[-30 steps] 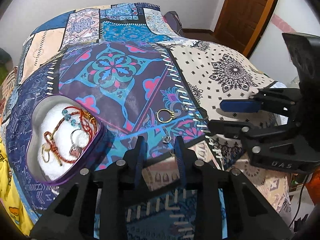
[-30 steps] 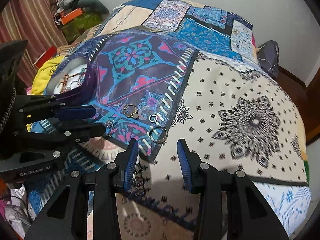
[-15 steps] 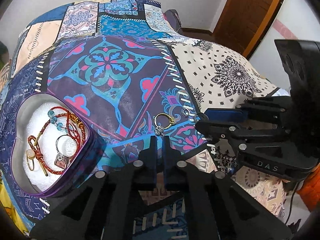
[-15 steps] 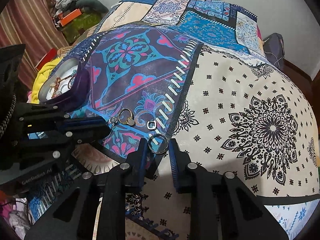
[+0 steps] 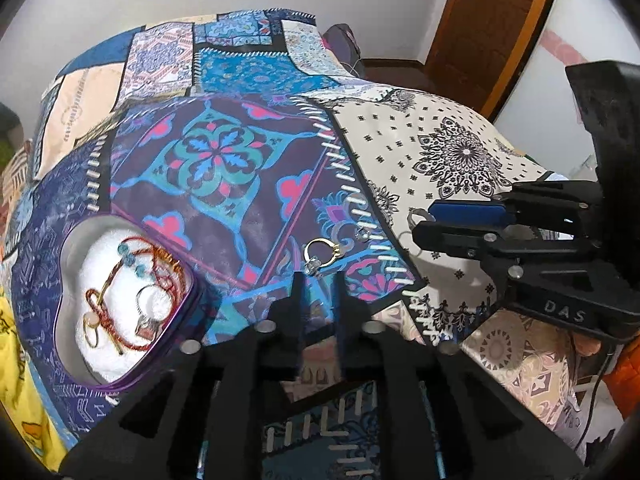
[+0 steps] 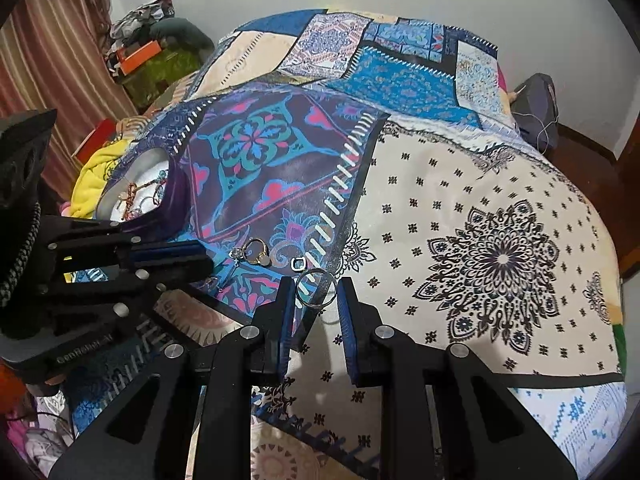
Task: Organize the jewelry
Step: 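Close the right gripper on the silver ring while the left gripper grasps a small charm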
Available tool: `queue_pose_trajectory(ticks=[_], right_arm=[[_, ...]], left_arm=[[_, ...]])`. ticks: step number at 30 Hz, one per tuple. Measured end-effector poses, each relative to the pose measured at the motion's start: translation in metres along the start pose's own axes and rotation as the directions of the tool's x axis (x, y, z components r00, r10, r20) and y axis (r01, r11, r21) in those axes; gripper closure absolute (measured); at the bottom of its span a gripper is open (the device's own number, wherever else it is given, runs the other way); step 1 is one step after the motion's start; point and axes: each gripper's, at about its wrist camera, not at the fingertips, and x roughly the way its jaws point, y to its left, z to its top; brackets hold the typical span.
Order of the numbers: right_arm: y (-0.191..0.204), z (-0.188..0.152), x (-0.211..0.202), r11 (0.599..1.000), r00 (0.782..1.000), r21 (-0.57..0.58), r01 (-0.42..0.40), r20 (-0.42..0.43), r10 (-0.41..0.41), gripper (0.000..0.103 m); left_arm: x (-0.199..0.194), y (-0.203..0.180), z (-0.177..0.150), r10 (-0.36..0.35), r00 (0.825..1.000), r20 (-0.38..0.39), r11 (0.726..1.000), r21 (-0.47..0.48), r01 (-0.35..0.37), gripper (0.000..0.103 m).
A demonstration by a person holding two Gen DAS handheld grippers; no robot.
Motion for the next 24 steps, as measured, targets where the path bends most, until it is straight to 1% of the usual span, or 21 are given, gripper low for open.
queue_pose_trajectory(ticks=[1,2,5,8,9,10,11,12,13,15,19,24], right_arm=[[0.0,0.001,0.0,1.0,1.0,-0.001,-0.001,0.001,0.001,0.084],[0.001,0.001,-0.001,1.0,1.0,-0.003,-0.001,0.002,0.001,0.084],[0.0,0.001,-0.001,1.0,1.0,-0.008,0.0,0.005,0.0,0.084],[-0.001,-0.001,-0.002,1.0,1.0,-0.007,-0.001,0.005,0.001,0.084],[-0.002,-0.001,-0.002,1.0,1.0,-0.005,-0.002,0.005,0.002,0.084],[-0.003,-0.001,-0.002,1.0,1.0,-0.003,-0.003,0.005,0.003,0.084],[-0.004,-0.001,-0.002,1.0,1.0,-0.003,-0.003,0.005,0.003,0.084],[-0.004,-0.002,-0.002,1.0,1.0,-0.001,-0.002,0.005,0.002,0.084],[-0.005,-0.002,-0.002,1.0,1.0,0.001,-0.002,0.004,0.002,0.084],[-0.005,-0.002,-0.002,1.0,1.0,0.003,-0.002,0.004,0.002,0.084],[-0.003,0.0,-0.003,1.0,1.0,0.002,-0.004,0.009,0.004,0.084],[0.004,0.01,-0.012,1.0,0.999,-0.017,-0.001,0.041,0.002,0.084]], left_arm=[[0.002,-0.002,0.002,0.002,1.0,-0.001,1.0,0.002,-0.002,0.082],[0.005,-0.003,0.004,0.007,1.0,-0.004,1.0,0.002,-0.007,0.082],[0.017,-0.002,0.008,0.025,1.0,-0.019,1.0,-0.01,-0.025,0.082],[0.028,0.003,0.01,0.018,0.999,-0.04,0.999,-0.027,-0.019,0.082],[0.03,0.004,0.01,0.014,0.999,-0.033,0.999,-0.031,-0.015,0.082],[0.03,0.005,0.01,0.009,1.0,-0.024,0.999,-0.031,-0.01,0.084],[0.031,0.006,0.01,0.011,1.0,-0.023,0.999,-0.031,-0.011,0.091],[0.031,0.006,0.01,0.012,1.0,-0.022,0.999,-0.032,-0.013,0.094],[0.031,0.008,0.009,0.005,1.0,-0.02,0.999,-0.036,-0.005,0.094],[0.029,0.01,0.009,-0.011,1.0,-0.015,0.999,-0.045,0.01,0.094],[0.019,0.012,0.007,0.001,1.0,0.002,0.999,-0.043,-0.001,0.094],[-0.01,0.017,0.007,0.017,0.998,0.059,0.999,-0.05,-0.014,0.094]])
